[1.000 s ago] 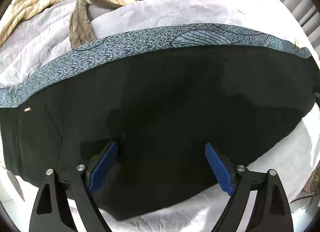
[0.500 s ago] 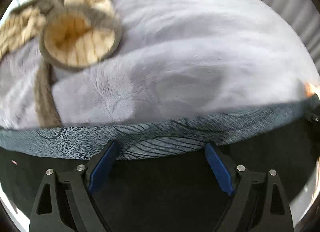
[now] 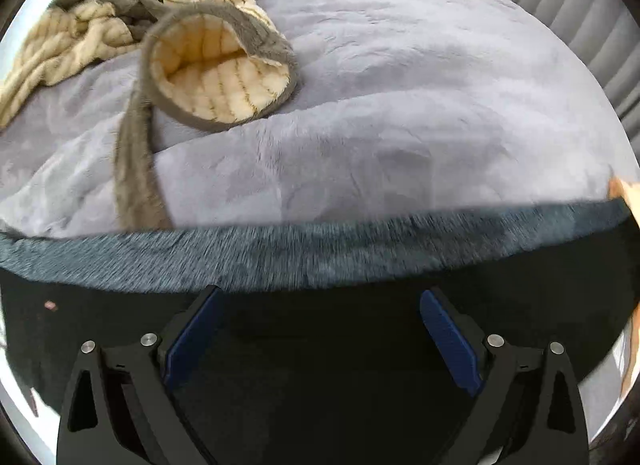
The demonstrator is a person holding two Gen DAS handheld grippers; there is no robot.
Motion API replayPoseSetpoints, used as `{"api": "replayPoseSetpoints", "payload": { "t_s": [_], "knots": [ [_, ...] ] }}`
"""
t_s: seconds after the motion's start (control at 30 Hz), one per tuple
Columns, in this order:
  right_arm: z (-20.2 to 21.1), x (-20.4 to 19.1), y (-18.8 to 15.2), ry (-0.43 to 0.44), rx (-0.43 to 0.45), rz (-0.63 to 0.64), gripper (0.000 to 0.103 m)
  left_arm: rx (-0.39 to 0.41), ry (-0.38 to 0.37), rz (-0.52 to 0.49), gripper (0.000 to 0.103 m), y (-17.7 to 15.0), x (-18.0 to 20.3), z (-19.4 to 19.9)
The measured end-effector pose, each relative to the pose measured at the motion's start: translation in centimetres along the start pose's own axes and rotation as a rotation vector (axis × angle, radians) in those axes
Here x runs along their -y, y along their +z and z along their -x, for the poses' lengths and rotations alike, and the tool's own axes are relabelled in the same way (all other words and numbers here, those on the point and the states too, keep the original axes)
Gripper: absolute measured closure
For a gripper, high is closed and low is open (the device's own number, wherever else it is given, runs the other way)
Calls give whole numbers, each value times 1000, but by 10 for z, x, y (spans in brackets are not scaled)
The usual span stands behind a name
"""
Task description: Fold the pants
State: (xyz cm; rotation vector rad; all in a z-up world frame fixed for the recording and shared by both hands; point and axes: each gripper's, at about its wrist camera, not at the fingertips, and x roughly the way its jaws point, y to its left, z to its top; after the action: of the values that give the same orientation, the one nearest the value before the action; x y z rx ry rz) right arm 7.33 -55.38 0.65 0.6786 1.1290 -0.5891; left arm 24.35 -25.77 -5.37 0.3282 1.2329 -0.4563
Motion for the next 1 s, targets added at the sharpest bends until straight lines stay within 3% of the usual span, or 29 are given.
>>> {"api": "replayPoseSetpoints", "payload": {
  "t_s": [0.1, 0.27, 0.4, 0.47, 0.63, 0.77, 0.83, 0.87, 1.0],
  "knots": [
    [16, -2, -42, 62, -31, 4, 54, -16, -14, -19, 5, -31, 11, 19],
    [20, -5, -98, 155, -137, -39, 54, -19, -35, -62, 5, -70, 65, 40],
    [12, -3, -125, 191, -201, -50, 54, -88, -39, -71, 4, -95, 89, 13],
    [4, -4, -130, 200, -226, -70, 54, -75, -34, -43, 0, -106, 85, 4],
    [1, -7, -131, 249, -255, -83, 54, -65, -36, -39, 0, -106, 86, 8],
    [-5, 10, -118, 284, -237, -198, 54, -62, -40, -33, 0, -106, 85, 9],
    [-12, 19, -108, 259, -203, -265, 63, -62, -42, -33, 0, -106, 85, 10],
    [-17, 23, -106, 230, -215, -277, 83, -65, -43, -32, 0, -105, 85, 10],
    [-18, 22, -104, 215, -214, -242, 83, -79, -46, -39, 0, -101, 84, 6]
  ]
}}
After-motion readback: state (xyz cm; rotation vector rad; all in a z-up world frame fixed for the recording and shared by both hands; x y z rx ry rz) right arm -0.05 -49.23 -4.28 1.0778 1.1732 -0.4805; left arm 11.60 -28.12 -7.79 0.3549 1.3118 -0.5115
